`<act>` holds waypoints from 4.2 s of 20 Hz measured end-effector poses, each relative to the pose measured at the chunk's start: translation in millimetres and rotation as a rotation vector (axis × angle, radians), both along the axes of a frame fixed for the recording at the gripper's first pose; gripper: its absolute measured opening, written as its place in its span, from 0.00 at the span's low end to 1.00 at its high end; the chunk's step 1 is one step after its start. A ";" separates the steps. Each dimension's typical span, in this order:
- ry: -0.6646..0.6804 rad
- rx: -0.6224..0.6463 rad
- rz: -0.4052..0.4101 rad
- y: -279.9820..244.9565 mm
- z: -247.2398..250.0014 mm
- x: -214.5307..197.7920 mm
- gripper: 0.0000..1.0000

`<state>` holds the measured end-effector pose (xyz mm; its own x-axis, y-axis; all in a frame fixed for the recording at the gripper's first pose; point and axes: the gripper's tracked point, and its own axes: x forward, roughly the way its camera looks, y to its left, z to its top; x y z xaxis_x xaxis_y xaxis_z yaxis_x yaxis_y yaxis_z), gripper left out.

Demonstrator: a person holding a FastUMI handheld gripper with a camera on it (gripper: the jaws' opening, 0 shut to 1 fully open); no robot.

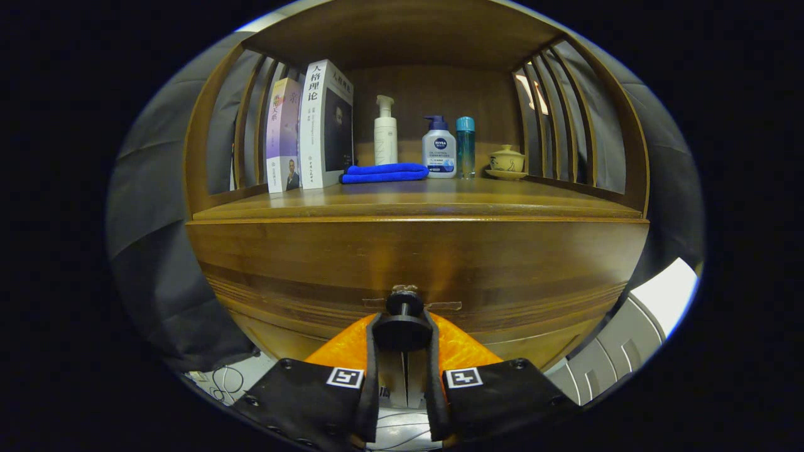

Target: Pull open the drawer, take out the items inside it, and place them on the countertop above the cabinet.

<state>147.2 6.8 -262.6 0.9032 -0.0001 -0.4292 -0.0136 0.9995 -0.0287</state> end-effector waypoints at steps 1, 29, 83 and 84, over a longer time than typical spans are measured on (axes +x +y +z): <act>0.003 0.012 0.004 -0.3 -0.1 -0.6 0.33; -0.008 -0.048 0.075 0.5 11.0 -105.8 0.33; -0.126 -0.228 0.034 -50.2 183.1 -101.4 0.98; -0.099 -0.195 0.049 -43.4 180.0 -95.3 0.98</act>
